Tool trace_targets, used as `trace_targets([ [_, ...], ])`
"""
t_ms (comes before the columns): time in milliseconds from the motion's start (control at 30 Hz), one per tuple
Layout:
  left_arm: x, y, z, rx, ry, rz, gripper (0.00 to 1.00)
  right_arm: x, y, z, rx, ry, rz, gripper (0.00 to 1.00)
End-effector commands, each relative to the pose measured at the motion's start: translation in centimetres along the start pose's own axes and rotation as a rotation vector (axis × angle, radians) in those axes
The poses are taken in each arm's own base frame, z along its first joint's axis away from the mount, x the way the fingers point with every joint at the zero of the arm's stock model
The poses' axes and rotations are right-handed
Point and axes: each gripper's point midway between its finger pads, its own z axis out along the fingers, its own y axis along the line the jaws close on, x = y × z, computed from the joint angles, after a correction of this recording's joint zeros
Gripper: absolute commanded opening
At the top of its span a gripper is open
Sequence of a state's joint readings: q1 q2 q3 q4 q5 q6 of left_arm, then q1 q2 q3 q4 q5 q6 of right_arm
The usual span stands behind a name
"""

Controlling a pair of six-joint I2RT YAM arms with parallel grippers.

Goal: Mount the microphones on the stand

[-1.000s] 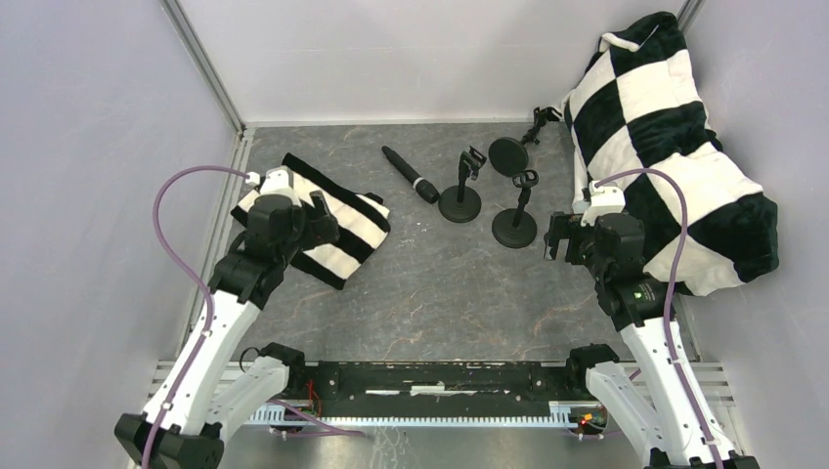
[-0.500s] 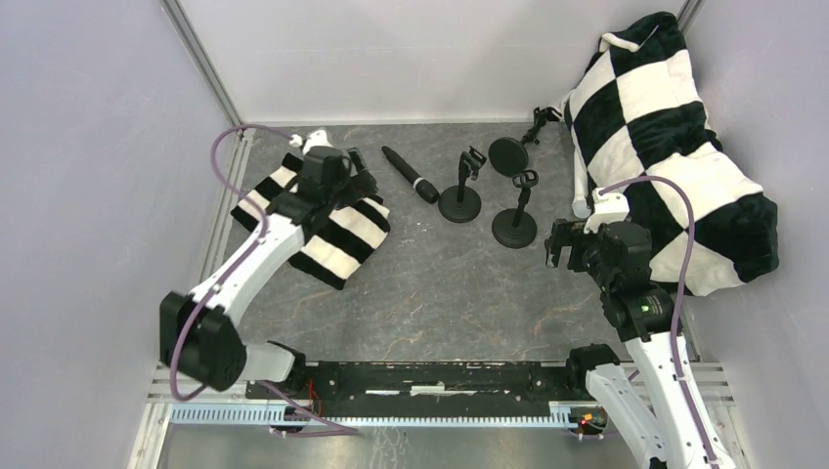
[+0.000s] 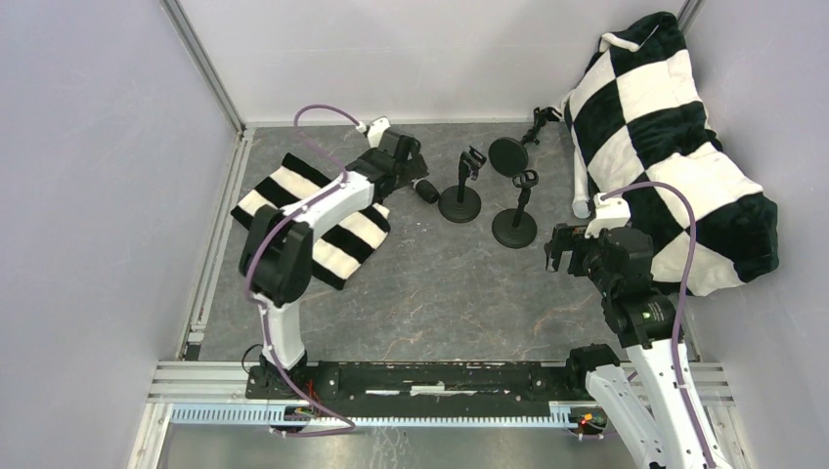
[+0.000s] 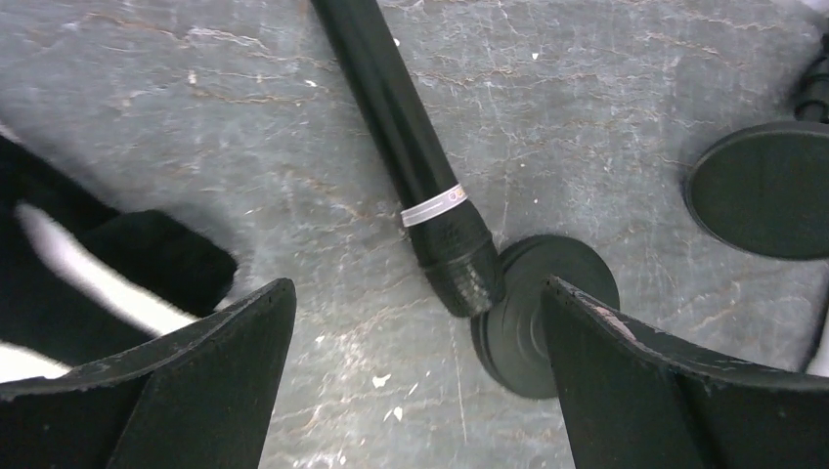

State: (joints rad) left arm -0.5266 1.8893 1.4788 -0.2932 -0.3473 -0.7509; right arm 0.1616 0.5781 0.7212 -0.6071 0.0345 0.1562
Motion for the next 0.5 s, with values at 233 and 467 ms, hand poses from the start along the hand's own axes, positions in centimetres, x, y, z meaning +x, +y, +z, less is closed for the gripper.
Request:
trace_targets([
  [233, 1.3, -1.9, 7.1, -0.116, 0.006, 0.006, 1.00, 0.3, -0.2, -0.1, 0.008, -0.004, -0.009, 0.98],
  [467, 2.2, -1.3, 9.4, -0.188, 0.005, 0.059, 0.99, 0.8, -0.3, 0.2, 0.012, 0.007, -0.013, 0.98],
])
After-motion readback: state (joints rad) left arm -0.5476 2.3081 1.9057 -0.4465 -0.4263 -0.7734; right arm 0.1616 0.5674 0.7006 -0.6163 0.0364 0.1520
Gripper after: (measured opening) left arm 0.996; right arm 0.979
